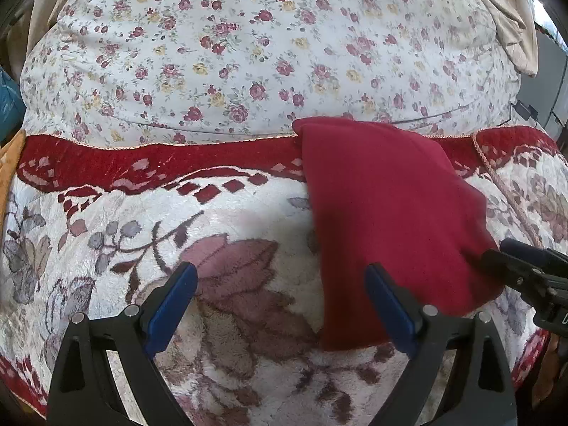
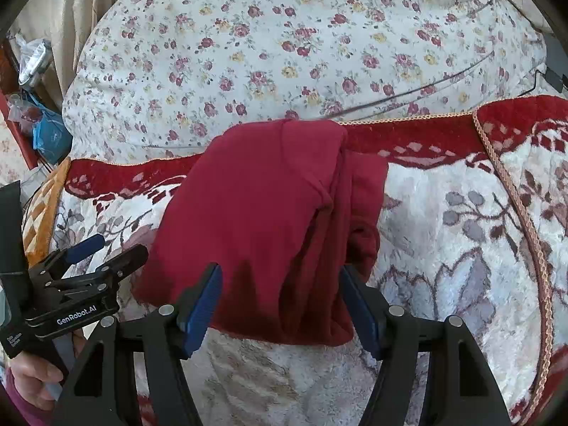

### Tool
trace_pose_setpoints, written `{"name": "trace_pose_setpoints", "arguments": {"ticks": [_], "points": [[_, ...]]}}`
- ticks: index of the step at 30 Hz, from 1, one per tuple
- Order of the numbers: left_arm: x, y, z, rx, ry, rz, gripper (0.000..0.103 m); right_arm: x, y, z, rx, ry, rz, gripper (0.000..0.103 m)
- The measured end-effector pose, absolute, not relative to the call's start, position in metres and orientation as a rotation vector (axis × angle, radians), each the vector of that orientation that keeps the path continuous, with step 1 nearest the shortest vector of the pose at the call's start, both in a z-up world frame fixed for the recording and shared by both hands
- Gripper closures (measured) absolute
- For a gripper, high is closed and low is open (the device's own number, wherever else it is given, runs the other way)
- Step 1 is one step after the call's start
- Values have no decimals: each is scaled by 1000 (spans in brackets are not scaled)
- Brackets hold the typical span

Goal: Fold small clothes

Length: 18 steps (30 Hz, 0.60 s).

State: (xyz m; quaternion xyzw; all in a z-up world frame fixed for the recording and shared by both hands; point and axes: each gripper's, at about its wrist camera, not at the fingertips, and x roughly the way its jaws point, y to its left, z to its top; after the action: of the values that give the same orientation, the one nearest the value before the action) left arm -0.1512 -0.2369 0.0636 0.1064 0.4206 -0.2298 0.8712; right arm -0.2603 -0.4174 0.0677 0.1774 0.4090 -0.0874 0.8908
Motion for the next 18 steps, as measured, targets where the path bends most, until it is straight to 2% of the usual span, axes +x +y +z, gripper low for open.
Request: {"name": "trace_pose_setpoints", "arguments": {"ticks": [18], "points": [[-149, -238, 60, 227, 885, -474, 9, -260, -420, 64, 381, 849, -174, 30]]}}
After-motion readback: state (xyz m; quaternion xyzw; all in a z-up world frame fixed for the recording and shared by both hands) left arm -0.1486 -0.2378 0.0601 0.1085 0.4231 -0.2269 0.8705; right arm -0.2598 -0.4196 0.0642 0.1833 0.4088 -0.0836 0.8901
